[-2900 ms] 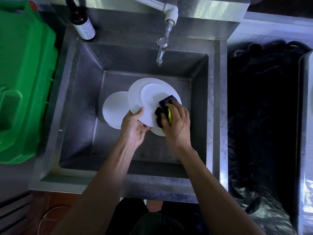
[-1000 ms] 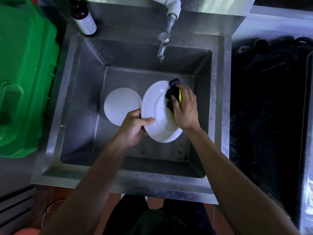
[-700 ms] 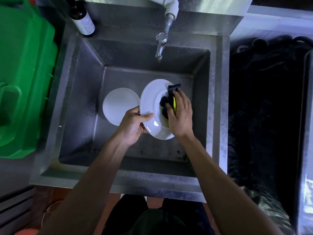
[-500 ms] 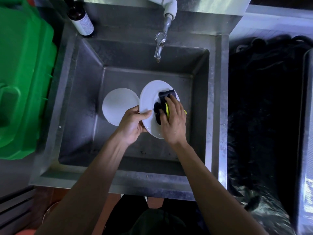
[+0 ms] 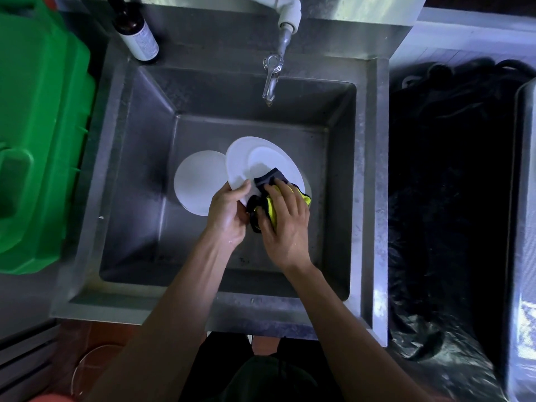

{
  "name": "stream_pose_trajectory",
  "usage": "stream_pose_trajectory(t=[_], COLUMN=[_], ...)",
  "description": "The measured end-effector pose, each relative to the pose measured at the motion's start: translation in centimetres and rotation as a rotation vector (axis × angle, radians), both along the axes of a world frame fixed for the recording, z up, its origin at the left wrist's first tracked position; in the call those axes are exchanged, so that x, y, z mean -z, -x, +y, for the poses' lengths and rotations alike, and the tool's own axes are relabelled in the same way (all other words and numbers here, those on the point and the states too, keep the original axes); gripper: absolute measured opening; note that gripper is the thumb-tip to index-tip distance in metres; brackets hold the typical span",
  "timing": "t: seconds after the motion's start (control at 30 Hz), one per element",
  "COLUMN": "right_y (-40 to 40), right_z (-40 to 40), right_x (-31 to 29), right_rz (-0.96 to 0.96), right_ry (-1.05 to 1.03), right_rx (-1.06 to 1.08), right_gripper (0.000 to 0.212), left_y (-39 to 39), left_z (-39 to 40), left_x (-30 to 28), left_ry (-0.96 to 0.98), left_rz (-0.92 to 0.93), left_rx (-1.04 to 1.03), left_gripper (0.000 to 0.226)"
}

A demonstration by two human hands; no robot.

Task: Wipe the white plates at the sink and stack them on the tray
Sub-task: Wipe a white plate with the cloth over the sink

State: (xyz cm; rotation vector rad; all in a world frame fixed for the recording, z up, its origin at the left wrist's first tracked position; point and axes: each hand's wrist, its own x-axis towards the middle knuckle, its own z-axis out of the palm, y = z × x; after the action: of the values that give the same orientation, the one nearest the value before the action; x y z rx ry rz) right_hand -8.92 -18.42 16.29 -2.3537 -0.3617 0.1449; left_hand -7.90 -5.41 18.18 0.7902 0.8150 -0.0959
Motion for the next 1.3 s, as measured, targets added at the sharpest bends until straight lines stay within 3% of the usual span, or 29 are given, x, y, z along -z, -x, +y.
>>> stream_pose_trajectory(t=[0.27, 0.57, 0.87, 1.0, 1.3], right_y=[-0.6, -5.0, -8.2, -9.1, -8.7], right_z=[-1.3, -3.1, -3.6, -3.0, -0.5], right_x=[0.8, -0.2, -1.7, -2.2, -3.0], right_rz=[0.239, 0.314, 0.340, 0.306, 0.195], right_ry=[-0.184, -0.246, -0.232, -0.153, 0.048], right_rx=[0.169, 0.248, 0.174, 0.068, -0.098], right_gripper=[0.050, 0.050, 0.049, 0.050, 0.043], left_y=[1.4, 3.1, 3.8, 3.8, 3.0], left_z=[1.5, 3.9, 5.3, 5.8, 6.6], left_x=[0.6, 0.9, 0.4, 0.6, 0.6], left_ry=[0.139, 0.187, 0.102, 0.009, -0.095], left_rz=[-0.070, -0.129, -0.085, -0.042, -0.022], left_rx=[-0.110, 0.056, 0.296, 0.447, 0.638], left_gripper=[0.024, 0.029, 0.031, 0.045, 0.044])
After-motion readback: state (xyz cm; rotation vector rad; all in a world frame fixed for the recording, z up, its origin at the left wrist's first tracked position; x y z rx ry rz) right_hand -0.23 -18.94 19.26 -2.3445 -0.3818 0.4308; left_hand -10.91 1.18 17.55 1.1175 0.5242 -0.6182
